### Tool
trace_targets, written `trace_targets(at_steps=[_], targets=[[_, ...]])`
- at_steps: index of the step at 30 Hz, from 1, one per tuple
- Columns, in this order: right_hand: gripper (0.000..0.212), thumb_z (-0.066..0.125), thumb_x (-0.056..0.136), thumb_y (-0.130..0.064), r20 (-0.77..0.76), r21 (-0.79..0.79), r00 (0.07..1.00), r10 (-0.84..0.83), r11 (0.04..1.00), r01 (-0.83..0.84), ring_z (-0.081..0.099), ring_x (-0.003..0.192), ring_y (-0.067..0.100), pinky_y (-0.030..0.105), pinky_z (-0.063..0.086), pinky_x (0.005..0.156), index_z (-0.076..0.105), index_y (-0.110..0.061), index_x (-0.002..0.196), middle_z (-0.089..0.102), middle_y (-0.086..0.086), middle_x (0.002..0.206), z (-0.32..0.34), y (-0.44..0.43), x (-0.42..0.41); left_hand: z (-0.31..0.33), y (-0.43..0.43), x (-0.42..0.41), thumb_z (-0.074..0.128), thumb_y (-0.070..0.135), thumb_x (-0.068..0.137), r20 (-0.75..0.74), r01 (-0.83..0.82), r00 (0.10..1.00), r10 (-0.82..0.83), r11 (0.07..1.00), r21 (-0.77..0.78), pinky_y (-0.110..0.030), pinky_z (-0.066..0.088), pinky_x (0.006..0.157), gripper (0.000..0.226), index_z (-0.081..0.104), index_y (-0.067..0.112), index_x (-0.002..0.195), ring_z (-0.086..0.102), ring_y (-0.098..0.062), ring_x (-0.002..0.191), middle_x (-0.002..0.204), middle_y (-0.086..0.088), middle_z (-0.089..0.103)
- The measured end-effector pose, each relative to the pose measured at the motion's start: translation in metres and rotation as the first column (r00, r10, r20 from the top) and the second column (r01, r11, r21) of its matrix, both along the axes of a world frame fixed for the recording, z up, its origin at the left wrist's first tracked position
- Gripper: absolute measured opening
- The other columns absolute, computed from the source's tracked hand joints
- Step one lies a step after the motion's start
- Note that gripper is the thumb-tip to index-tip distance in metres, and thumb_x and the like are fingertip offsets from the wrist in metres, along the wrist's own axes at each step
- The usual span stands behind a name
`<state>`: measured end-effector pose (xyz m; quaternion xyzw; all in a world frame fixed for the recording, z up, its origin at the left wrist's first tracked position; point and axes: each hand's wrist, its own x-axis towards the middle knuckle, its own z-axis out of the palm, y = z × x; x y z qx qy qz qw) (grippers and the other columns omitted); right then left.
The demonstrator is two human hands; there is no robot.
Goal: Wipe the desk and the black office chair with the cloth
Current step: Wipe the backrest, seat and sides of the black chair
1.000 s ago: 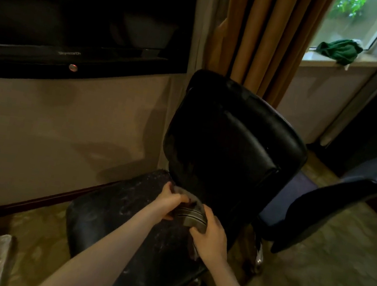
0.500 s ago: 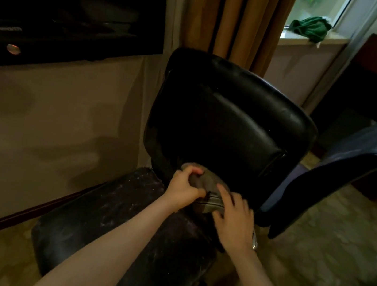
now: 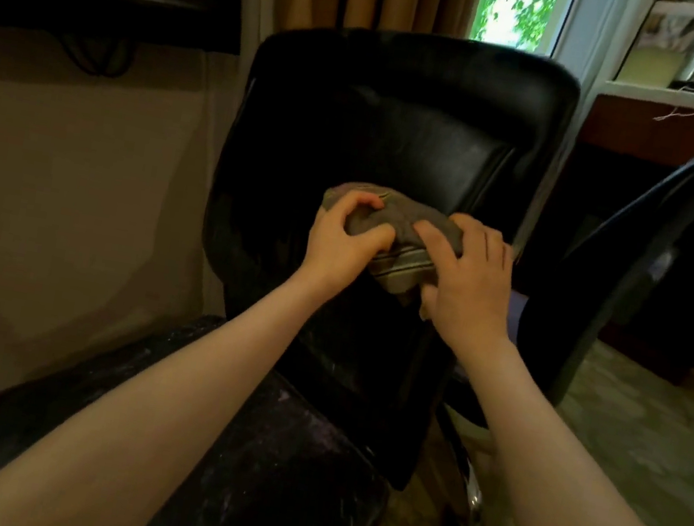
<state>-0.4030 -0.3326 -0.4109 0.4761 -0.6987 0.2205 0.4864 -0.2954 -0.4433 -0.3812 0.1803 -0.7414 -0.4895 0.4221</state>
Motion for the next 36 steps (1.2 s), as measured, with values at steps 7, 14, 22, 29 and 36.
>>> trace_targets(at_steps=[7,14,22,29,36], targets=[[0.054,0.052,0.063,-0.010,0.146,-0.246,0.968,0.206,0.955,-0.166,0.052,0.088,0.038,0.035,0.042,0.076,0.064,-0.009,0.115,0.057,0.019,0.104,-0.017,-0.007,-0.001,-0.010,-0.008,-0.007,0.065,0.020,0.076,-0.014,0.028,0.999,-0.029,0.994,-0.104,-0.023,0.042,0.057,0.013,0.058,0.030,0.081,0.055,-0.011,0.081,0.084,0.011,0.055],[0.060,0.054,0.058,-0.007,0.323,-0.326,0.850,0.416,0.892,-0.312,0.048,0.097,0.033,0.030,0.036,0.085,0.056,-0.011,0.118,0.042,0.013,0.112,-0.119,-0.013,0.009,-0.087,-0.005,0.002,0.065,0.031,0.055,0.015,-0.009,1.000,0.012,0.982,-0.186,-0.019,0.043,0.068,0.017,0.058,0.031,0.070,0.055,-0.010,0.080,0.075,0.012,0.057],[0.055,0.057,0.072,0.001,0.626,-0.179,0.707,0.329,0.943,-0.280,0.033,0.103,0.012,0.038,0.040,0.096,0.049,-0.016,0.124,0.035,-0.002,0.117,-0.205,-0.017,0.029,-0.148,-0.013,0.019,0.070,0.040,0.056,0.334,-0.017,0.922,0.194,0.884,-0.467,-0.025,0.041,0.090,0.044,0.065,0.023,0.096,0.053,-0.023,0.107,0.118,-0.006,0.052],[0.080,0.070,0.071,-0.014,0.480,-0.216,0.820,0.313,0.948,-0.235,0.045,0.113,0.029,0.044,0.045,0.089,0.028,-0.029,0.137,0.037,0.009,0.134,-0.165,-0.017,0.045,-0.107,0.001,0.017,0.061,0.042,0.050,0.160,-0.016,0.982,0.101,0.886,-0.463,-0.022,0.041,0.083,0.037,0.063,0.026,0.083,0.055,-0.018,0.100,0.099,0.003,0.058],[0.047,0.059,0.083,-0.004,0.281,-0.567,0.912,0.300,0.818,-0.094,0.054,0.112,0.035,0.049,0.048,0.091,0.051,-0.013,0.128,0.052,0.017,0.126,-0.100,-0.008,0.014,-0.045,0.033,-0.006,0.074,0.025,0.074,0.073,0.095,0.995,-0.065,0.824,-0.559,-0.019,0.034,0.089,0.068,0.042,0.023,0.133,0.048,-0.019,0.117,0.129,-0.006,0.049]])
